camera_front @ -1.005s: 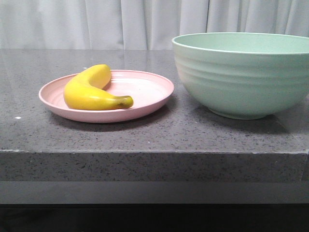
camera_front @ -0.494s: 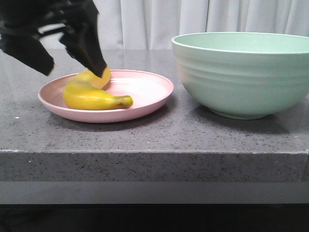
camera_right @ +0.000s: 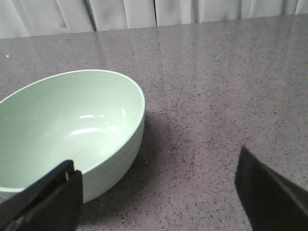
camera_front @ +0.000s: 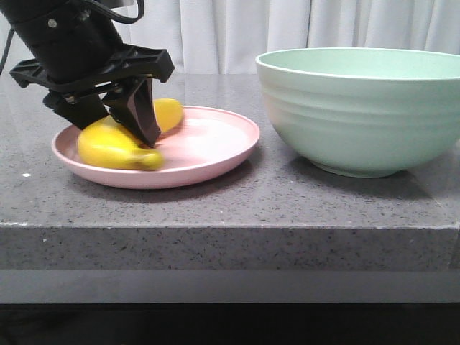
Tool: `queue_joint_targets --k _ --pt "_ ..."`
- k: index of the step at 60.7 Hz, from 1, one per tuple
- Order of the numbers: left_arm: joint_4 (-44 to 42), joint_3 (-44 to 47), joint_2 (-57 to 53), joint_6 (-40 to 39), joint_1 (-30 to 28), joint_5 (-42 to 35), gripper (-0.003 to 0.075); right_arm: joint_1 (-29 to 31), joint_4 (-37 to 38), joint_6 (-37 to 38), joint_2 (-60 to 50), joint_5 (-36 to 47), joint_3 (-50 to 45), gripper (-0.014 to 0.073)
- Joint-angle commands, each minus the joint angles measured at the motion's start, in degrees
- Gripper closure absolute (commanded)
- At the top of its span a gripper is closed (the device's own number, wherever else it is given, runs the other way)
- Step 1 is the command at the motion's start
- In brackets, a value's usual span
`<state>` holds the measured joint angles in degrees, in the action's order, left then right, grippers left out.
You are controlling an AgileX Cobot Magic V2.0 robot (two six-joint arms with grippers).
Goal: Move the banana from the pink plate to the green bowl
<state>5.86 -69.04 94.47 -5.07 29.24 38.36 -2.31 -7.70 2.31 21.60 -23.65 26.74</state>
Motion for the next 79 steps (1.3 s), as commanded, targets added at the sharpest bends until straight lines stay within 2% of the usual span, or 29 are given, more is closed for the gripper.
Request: queue_joint_targets --k 1,8,15,24,31,41,52,70,79 --pt "0.43 -1.79 -2.29 -0.31 0.39 -4.67 0.0482 0.26 -0.28 -0.64 0.76 4.59 1.95 -0.0059" --pt "0.20 -2.00 -2.52 -0.31 0.26 -8.48 0.0545 0.26 -0.28 -0.64 0.76 4.71 1.95 -0.0059" --pt "-0.52 -4.97 -3.27 -0.31 0.26 -7.17 0.0564 0.26 -3.30 -0.64 0.88 3.98 2.06 -0.0059" --pt "-0.44 -9.71 -6.83 -0.18 2.25 -3.98 0.0564 0.26 -16.29 -0.64 3.32 2.08 3.48 -0.0059" --pt "-0.44 -12.18 -9.65 0.22 6.39 -1.64 0.0564 -0.43 -26.81 -2.31 6.92 2.01 5.07 -0.0059" --pt "-0.44 -13.05 -13.25 1.24 14.13 -0.33 0.0564 -4.31 -43.89 -12.88 12.09 1.71 7.96 -0.0059" --pt "-0.44 -13.05 -14.80 1.33 20.68 -0.24 0.0564 -9.21 -64.65 -28.46 19.25 1.24 11.11 -0.0059" --pt "-0.44 -13.05 -14.78 1.33 24.02 0.17 0.0564 -10.51 -87.49 -48.98 30.32 -4.69 14.50 -0.0059" --pt "-0.44 -13.05 -14.78 1.33 24.02 0.17 0.0564 -10.51 -95.06 -54.84 35.60 -10.68 16.10 -0.0059"
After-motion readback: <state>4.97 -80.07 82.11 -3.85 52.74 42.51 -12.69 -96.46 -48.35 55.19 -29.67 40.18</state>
